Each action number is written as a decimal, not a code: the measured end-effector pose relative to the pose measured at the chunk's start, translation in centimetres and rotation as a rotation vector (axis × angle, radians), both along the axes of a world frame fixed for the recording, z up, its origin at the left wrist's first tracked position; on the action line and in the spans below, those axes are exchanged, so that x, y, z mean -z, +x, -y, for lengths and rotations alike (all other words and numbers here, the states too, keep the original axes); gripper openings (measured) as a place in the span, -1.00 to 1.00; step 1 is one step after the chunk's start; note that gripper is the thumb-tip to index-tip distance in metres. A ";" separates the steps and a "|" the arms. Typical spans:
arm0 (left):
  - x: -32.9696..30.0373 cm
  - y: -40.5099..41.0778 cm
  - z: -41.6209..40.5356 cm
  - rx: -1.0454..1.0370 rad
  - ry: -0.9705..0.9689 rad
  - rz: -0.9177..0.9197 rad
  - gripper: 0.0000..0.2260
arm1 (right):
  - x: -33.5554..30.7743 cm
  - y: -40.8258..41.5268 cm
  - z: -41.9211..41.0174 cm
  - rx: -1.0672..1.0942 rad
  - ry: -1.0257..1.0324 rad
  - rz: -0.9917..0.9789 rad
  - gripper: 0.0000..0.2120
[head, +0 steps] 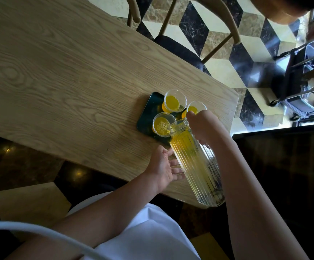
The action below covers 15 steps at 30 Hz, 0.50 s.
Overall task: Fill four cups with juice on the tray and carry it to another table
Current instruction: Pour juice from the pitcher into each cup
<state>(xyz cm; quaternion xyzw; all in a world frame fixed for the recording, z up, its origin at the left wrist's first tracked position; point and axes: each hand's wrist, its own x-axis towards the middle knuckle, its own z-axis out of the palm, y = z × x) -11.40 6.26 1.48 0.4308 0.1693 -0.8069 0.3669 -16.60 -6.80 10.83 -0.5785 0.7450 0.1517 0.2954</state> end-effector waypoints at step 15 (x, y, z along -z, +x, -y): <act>0.6 -0.6 -0.3 -0.092 0.001 -0.199 -0.36 | 0.5 0.7 0.7 -0.096 0.064 0.019 -0.65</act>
